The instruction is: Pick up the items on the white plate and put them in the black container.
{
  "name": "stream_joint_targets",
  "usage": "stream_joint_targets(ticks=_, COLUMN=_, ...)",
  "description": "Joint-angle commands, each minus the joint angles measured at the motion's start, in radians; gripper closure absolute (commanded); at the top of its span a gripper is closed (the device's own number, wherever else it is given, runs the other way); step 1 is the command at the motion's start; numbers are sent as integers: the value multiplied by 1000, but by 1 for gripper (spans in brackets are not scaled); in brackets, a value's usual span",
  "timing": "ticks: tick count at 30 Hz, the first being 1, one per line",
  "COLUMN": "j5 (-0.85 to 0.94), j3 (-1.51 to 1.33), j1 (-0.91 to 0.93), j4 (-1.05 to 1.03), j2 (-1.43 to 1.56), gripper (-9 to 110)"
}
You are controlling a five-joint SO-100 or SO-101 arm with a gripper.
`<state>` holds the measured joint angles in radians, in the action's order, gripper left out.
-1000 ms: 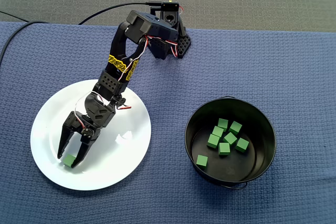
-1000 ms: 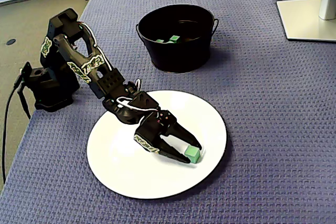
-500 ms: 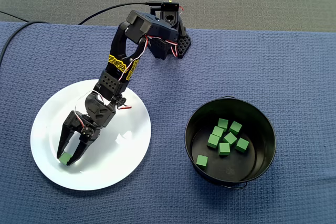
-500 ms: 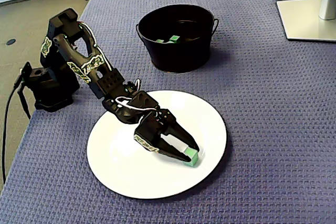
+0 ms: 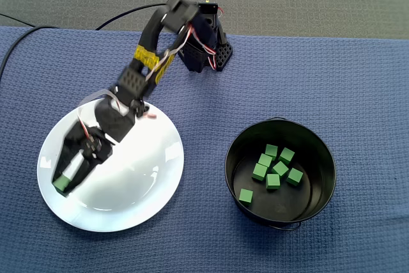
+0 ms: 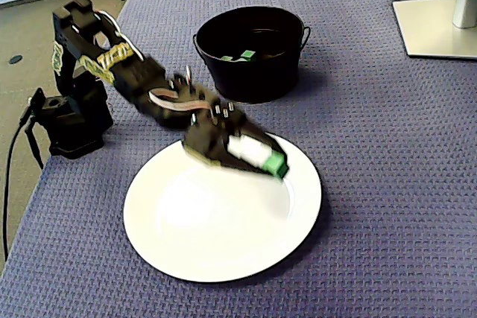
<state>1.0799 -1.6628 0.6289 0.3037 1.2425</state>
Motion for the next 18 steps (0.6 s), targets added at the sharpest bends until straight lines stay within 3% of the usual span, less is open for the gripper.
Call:
stream_joint_targets(ticks=1, j5=-272, j3=199, j1=-67, j4=-466, j2=367, gripper=102)
stream_joint_targets(ticks=5, j5=-518, j3=430, j1=-202, j4=-986, j2=522, gripper=102)
stream_joint_targets(ticks=10, j5=-749, j3=568, j1=-479, j4=-1413, j2=595, gripper=102)
stream_joint_targets(ticks=14, j5=-933, j3=525, j1=-669, j4=-1582, j2=604, gripper=102)
stream_joint_targets(ticks=18, j5=-1011, j3=387, j1=-776, j4=-1592, j2=591, gripper=102)
